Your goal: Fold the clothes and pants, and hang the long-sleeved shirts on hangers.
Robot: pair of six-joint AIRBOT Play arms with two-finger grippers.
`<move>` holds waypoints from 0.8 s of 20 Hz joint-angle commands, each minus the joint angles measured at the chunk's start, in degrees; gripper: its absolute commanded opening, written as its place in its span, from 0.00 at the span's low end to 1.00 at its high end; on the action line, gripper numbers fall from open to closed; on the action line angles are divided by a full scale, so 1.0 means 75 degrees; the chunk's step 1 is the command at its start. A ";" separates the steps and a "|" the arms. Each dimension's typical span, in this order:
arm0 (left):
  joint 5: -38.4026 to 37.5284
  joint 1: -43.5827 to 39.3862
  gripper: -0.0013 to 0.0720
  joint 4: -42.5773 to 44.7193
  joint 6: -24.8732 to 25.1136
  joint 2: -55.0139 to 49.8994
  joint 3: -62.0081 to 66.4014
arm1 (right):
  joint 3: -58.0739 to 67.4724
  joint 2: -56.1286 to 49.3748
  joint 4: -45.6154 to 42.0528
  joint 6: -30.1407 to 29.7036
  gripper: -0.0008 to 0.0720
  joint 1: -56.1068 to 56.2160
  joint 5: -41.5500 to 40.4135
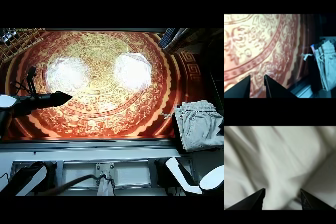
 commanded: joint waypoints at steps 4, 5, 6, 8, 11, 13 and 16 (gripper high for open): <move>-0.0006 -0.0265 0.29 0.0061 -0.0079 -0.1008 0.1542 | 0.2291 -0.0294 0.2987 0.0000 0.78 0.1306 -0.0997; -0.0026 -0.0318 0.29 0.0111 -0.0076 -0.1154 0.1935 | 0.2398 -0.0332 0.3488 -0.0035 0.78 0.1807 -0.1116; -0.0052 -0.0335 0.29 0.0280 -0.0079 -0.1241 0.2282 | 0.2404 -0.0350 0.3923 -0.0064 0.78 0.2410 -0.1256; -0.0061 -0.0469 0.29 0.1393 -0.0187 -0.1262 0.2891 | 0.2404 -0.0367 0.4092 -0.0396 0.78 0.3707 -0.1390; -0.0423 -0.0749 0.29 0.3541 -0.0895 -0.1241 0.3421 | 0.2404 -0.0367 0.3471 -0.0734 0.78 0.5444 -0.1428; -0.0679 -0.0799 0.29 0.3643 -0.0889 -0.1198 0.3427 | 0.2404 -0.0364 0.3162 -0.0758 0.78 0.6266 -0.1518; -0.0828 -0.0799 0.29 0.3576 -0.0886 -0.1218 0.3427 | 0.2404 -0.0364 0.3165 -0.0755 0.77 0.6872 -0.1591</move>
